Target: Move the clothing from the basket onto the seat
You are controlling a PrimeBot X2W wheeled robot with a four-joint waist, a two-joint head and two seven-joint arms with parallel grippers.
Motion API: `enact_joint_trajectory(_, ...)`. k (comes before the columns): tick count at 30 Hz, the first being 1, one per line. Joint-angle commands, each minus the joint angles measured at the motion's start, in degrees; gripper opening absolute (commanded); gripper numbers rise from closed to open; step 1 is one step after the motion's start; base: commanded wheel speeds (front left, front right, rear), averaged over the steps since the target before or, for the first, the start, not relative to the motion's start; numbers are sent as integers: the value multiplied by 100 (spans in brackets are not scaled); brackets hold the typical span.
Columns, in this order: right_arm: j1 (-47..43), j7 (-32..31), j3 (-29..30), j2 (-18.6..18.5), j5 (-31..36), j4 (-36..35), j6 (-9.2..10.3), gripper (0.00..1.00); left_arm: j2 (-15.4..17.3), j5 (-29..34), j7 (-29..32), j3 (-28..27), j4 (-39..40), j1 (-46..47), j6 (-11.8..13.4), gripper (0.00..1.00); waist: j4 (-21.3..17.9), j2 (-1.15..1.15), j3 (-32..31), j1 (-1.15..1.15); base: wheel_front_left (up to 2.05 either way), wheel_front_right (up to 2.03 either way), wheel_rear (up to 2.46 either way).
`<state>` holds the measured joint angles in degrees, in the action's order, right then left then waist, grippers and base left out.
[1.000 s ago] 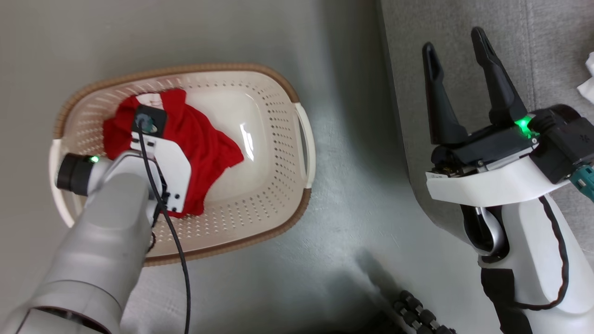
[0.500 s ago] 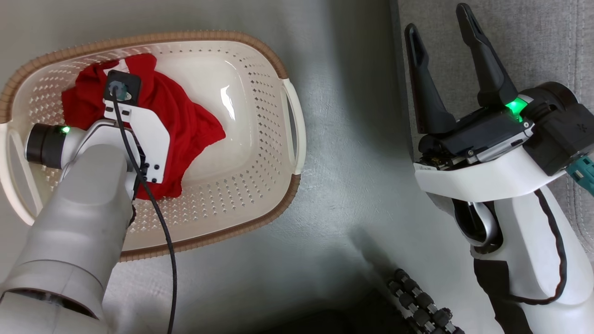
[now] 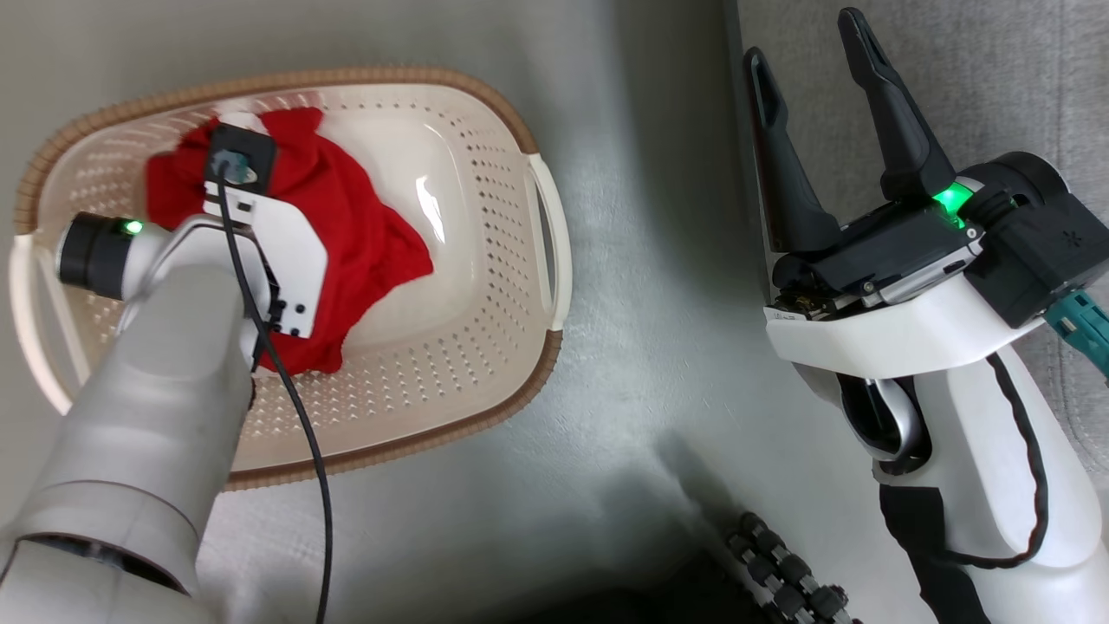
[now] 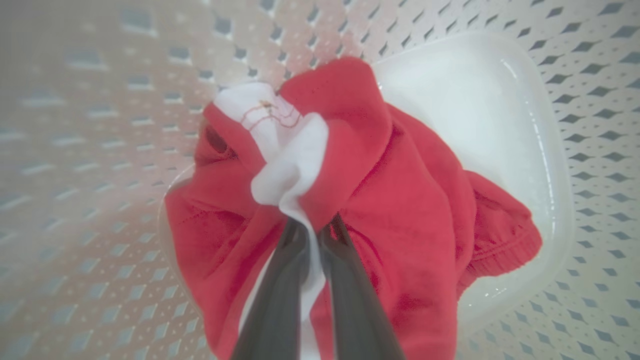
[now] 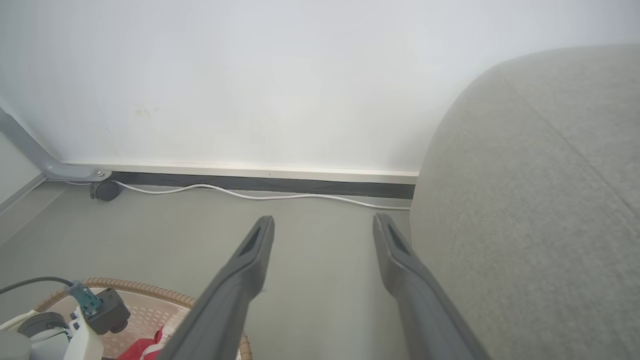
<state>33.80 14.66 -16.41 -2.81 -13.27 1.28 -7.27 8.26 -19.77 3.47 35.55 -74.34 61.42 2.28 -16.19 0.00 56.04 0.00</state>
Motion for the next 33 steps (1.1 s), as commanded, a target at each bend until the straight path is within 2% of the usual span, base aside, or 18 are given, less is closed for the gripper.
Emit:
enact_joint_trajectory(1, -173, 34, -62, -7, -21, -84, -22, 100, 80, -8, -73, -56, 39, -156, -45, 0, 59, 0, -125, 0, 0, 0, 0)
enact_joint_trajectory(7, -299, 34, 10, -7, 47, 31, -22, 100, -127, -91, -481, 14, 39, -513, -409, 0, 247, 0, -744, 0, 0, 0, 0)
enact_joint_trajectory(15, -671, 34, 164, -7, 109, 298, -22, 100, -341, -156, -1205, 234, 42, -1192, -866, 0, 524, 0, -1872, 0, 0, 0, 0)
enact_joint_trajectory(20, -1070, 34, 297, -7, 88, 491, -22, 100, -435, -330, -1652, 378, 158, -1766, -968, 0, 721, 0, -2766, 0, 0, 0, 0)
enact_joint_trajectory(25, -1405, 34, 347, -7, 86, 621, -22, 100, -473, -636, -1811, 627, 668, -2305, -974, 0, 844, 0, -3440, 0, 0, 0, 0)
enact_joint_trajectory(26, -1467, 34, 366, -7, 83, 640, -22, 100, -457, -708, -1824, 674, 785, -2394, -975, 0, 867, 0, -3561, 0, 0, 0, 0)
enact_joint_trajectory(27, -1759, 34, 414, -7, 103, 704, -22, 100, -80, -919, -1844, 761, 1969, -2830, -976, 0, 975, 0, -4115, 0, 0, 0, 0)
enact_joint_trajectory(33, -1940, 34, 407, -7, 119, 720, -22, 100, 305, -908, -1845, 431, 2979, -3259, -976, 0, 1014, 0, -4487, 0, 0, 0, 0)
